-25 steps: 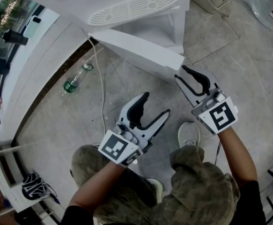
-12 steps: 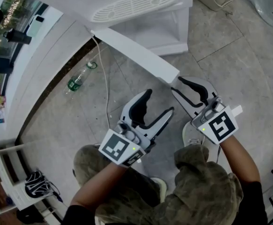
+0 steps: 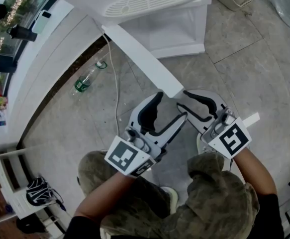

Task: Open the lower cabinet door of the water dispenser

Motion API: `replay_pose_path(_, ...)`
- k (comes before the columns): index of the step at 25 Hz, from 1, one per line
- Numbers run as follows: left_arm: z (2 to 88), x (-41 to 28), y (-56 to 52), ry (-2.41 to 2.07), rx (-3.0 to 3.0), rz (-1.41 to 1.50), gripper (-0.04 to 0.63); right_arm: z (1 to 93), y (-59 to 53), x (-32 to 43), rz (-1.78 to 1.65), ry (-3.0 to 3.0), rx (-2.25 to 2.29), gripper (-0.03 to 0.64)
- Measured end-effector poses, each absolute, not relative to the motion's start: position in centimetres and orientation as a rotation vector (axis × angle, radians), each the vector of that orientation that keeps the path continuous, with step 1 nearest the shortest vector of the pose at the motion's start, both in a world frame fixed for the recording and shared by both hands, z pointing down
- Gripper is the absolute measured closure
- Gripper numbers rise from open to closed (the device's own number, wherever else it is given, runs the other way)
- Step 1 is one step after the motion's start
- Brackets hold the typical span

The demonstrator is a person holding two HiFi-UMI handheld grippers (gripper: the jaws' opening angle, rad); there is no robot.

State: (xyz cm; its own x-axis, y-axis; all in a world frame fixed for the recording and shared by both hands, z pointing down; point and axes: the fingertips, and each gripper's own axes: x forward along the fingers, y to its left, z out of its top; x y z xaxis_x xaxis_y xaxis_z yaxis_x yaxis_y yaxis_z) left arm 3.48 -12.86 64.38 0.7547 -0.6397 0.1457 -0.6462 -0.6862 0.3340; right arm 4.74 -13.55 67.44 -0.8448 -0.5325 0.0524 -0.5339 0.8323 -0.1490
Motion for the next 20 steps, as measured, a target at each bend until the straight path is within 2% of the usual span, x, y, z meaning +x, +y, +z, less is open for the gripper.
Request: replay_pose_path(20, 64.9, -0.3, -11.4, -1.078, 2.5, 0.008, 0.301, 67.7, -10.6, 0.8, 0.239, -3.013, 0.622, 0.505)
